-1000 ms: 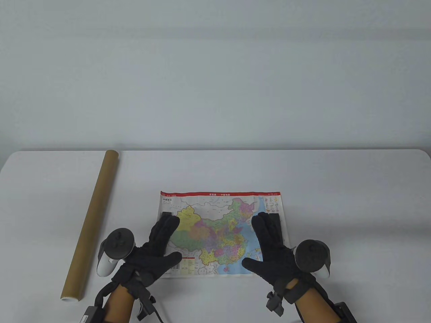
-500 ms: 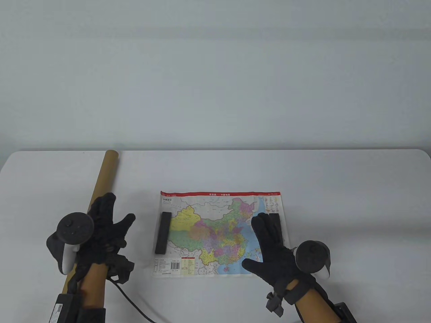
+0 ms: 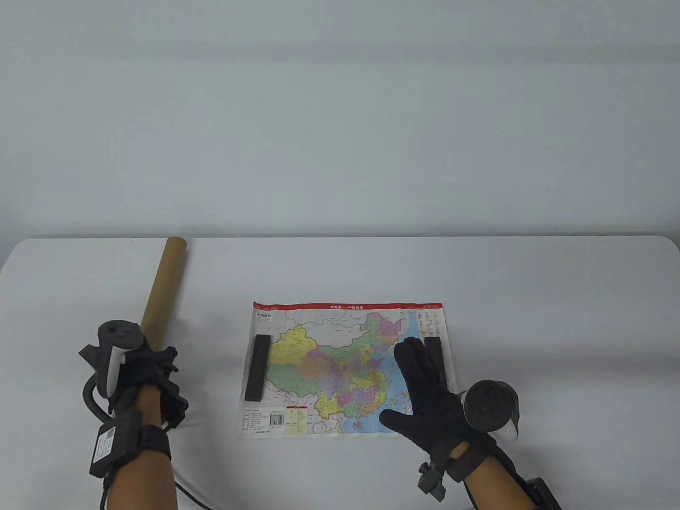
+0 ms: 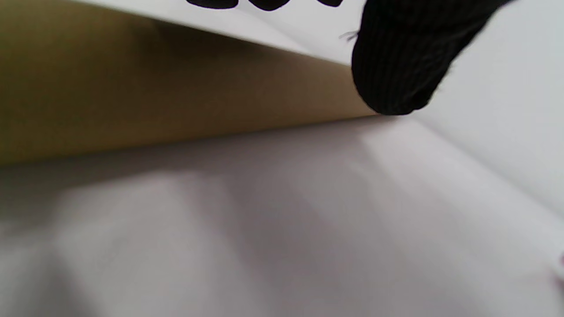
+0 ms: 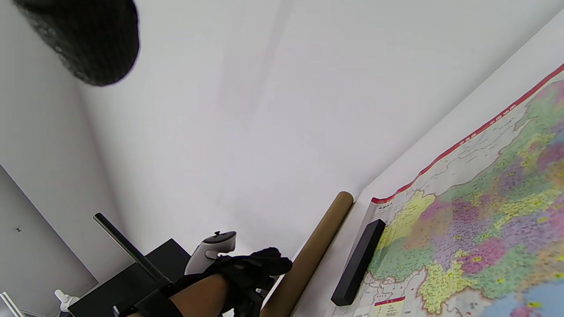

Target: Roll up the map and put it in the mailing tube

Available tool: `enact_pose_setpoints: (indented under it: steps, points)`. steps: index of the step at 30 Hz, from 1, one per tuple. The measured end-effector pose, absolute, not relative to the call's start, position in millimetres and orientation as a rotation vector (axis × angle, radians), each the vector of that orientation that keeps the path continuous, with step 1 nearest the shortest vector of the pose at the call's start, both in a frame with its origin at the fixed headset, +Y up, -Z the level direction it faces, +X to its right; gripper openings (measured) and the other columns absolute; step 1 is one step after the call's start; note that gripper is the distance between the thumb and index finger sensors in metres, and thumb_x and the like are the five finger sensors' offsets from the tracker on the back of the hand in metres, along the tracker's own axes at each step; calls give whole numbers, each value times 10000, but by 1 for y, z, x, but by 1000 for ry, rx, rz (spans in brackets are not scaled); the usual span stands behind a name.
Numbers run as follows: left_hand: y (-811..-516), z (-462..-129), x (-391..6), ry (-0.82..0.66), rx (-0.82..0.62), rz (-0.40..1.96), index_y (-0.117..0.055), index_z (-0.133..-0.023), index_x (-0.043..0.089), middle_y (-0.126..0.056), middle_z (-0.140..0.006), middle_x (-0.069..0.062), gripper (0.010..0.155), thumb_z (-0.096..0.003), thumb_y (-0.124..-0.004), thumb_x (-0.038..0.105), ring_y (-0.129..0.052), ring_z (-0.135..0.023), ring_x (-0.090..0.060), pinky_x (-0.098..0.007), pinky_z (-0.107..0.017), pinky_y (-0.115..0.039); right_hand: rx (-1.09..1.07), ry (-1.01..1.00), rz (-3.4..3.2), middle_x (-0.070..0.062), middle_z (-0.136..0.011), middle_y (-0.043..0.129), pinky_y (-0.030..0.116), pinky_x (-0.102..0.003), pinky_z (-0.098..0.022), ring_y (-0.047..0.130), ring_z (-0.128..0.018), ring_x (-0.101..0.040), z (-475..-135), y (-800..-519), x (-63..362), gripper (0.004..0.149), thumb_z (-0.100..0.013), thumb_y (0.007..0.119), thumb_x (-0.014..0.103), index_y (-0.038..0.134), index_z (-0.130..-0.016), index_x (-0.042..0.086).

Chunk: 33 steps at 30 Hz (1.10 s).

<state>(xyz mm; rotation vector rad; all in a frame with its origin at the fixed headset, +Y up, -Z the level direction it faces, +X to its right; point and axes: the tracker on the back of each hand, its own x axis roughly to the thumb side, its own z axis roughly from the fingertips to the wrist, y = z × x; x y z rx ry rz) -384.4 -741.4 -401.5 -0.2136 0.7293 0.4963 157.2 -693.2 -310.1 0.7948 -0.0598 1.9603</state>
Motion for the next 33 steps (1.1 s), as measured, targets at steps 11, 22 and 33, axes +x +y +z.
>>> enact_pose_setpoints:
  steps: [11, 22, 33]
  points:
    - [-766, -412, -389, 901, -356, 330, -226, -1053, 375, -545, -1079, 9, 848, -470, -835, 464, -594, -1078, -310, -559, -792, -551, 796, -73, 1960, -259, -1110, 26, 222, -739, -597, 66, -952, -610, -310, -693, 158, 987, -540, 756, 649, 150, -1137, 147]
    - [-684, -393, -337, 460, 23, 442, -369, -1011, 515, -628, -1012, 90, 890, -388, -999, 426, -832, -865, -178, -454, -739, -658, 742, -103, 1940, -251, -1125, 38, 224, -732, -619, 76, -970, -606, -314, -675, 166, 977, -546, 763, 635, 164, -1148, 152]
    - [-671, -342, -238, -30, 105, 478, -583, -960, 482, -701, -1003, 127, 761, -340, -1020, 427, -734, -977, -240, -509, -813, -476, 615, -226, 1837, -291, -1135, 175, 333, -689, -667, 227, -1003, -597, -319, -658, 199, 946, -537, 819, 537, 257, -1147, 81]
